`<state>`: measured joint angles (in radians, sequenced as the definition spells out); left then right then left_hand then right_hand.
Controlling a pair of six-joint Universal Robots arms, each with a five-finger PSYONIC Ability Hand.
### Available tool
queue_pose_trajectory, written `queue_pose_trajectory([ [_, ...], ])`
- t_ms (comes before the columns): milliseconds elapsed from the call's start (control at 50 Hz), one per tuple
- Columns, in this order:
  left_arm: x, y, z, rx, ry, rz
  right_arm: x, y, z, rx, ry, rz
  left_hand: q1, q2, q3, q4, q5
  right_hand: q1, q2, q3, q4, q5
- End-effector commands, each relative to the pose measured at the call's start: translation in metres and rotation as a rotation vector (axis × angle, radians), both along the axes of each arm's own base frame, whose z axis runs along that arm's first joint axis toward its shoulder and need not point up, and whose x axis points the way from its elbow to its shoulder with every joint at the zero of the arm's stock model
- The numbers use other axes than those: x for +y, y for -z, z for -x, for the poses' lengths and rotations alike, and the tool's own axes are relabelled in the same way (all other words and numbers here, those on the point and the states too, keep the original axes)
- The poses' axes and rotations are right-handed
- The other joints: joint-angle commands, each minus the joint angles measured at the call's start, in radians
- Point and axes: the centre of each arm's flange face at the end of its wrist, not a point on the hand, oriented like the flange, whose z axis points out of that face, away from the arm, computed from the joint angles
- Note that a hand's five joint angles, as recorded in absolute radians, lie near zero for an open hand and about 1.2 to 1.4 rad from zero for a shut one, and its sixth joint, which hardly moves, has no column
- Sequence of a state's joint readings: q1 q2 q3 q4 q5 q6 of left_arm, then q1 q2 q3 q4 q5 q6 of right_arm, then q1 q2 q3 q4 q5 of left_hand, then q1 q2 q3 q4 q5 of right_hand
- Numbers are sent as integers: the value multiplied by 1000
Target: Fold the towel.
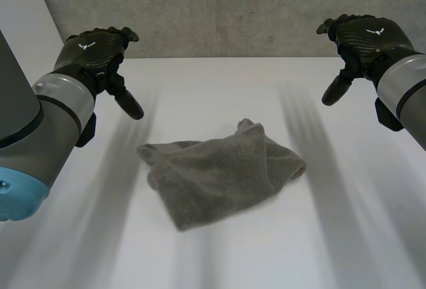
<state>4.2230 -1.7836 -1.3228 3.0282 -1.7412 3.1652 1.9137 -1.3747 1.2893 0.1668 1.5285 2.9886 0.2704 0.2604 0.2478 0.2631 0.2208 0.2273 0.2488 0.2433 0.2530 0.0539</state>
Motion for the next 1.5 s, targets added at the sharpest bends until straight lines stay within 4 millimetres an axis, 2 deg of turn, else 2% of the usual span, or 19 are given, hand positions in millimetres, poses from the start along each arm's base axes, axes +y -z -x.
queue_pose_trajectory([
  [20,0,1,-1,-6,-3,-3,1,0,-1,2,-3,1,-80,-70,-58,-73,-205,-53,-74,-69,-79,-54],
  [320,0,14,-6,-30,-5,-38,-2,8,-13,55,-94,-10,-74,-64,-52,-67,-199,-53,-74,-69,-79,-54],
  [440,-22,46,-14,-72,-28,-123,-10,41,-31,132,-240,-117,-63,-53,-40,-55,-188,-37,-58,-53,-62,-38],
  [500,-40,85,-17,-117,-22,-215,-13,58,-48,145,-284,-159,-54,-44,-31,-47,-179,-34,-55,-50,-59,-35],
  [720,-45,147,1,-140,130,-369,-28,128,-82,192,-360,-301,-30,-20,-8,-23,-155,-7,-29,-23,-33,-8],
  [860,-33,155,7,-141,191,-407,-22,156,-85,225,-392,-410,201,211,224,209,77,563,542,547,537,562],
  [960,-34,147,10,-135,199,-377,-24,145,-89,203,-406,-370,1124,1134,1147,1131,999,1169,1147,1153,1143,1168],
  [1060,-52,121,18,-106,197,-274,-44,79,-97,119,-387,-75,1126,1136,1148,1133,1001,1169,1147,1153,1143,1168],
  [1080,-60,99,23,-89,192,-198,-44,79,-97,119,-387,-74,1126,1136,1148,1133,1001,1169,1147,1153,1143,1168],
  [1120,-65,76,29,-68,198,-121,-53,31,-102,41,-366,193,1126,1136,1148,1133,1001,1169,1147,1153,1143,1168],
  [1140,-68,44,33,-36,200,-27,-53,31,-102,40,-366,194,1126,1136,1148,1133,1001,1169,1147,1153,1143,1168],
  [1160,-69,9,33,6,178,83,-55,5,-102,-5,-340,353,1126,1136,1148,1133,1001,1169,1147,1153,1143,1168],
  [1180,-69,8,33,6,178,85,-55,-17,-97,-47,-303,500,1126,1136,1148,1133,1001,1169,1147,1153,1143,1168],
  [1200,-70,-24,31,51,146,195,-55,-17,-97,-48,-303,502,1126,1136,1148,1133,1001,1169,1147,1153,1143,1168],
  [1220,-68,-53,27,99,106,303,-48,-44,-91,-102,-260,658,1126,1136,1148,1133,1001,1169,1147,1153,1143,1168],
  [1300,-56,-94,21,178,44,480,-23,-81,-78,-163,-234,825,1126,1136,1148,1133,1001,1169,1147,1153,1143,1168],
  [1360,-47,-98,22,192,46,510,-18,-58,-74,-132,-246,732,1126,1136,1148,1133,1001,1169,1147,1153,1143,1168],
  [1420,-30,-77,29,181,90,475,-16,-46,-75,-111,-254,690,1126,1136,1148,1133,1001,1169,1147,1153,1143,1168],
  [1500,-18,-14,28,91,123,303,-7,-9,-73,-26,-275,539,1126,1136,1148,1133,1001,1169,1147,1153,1143,1168],
])
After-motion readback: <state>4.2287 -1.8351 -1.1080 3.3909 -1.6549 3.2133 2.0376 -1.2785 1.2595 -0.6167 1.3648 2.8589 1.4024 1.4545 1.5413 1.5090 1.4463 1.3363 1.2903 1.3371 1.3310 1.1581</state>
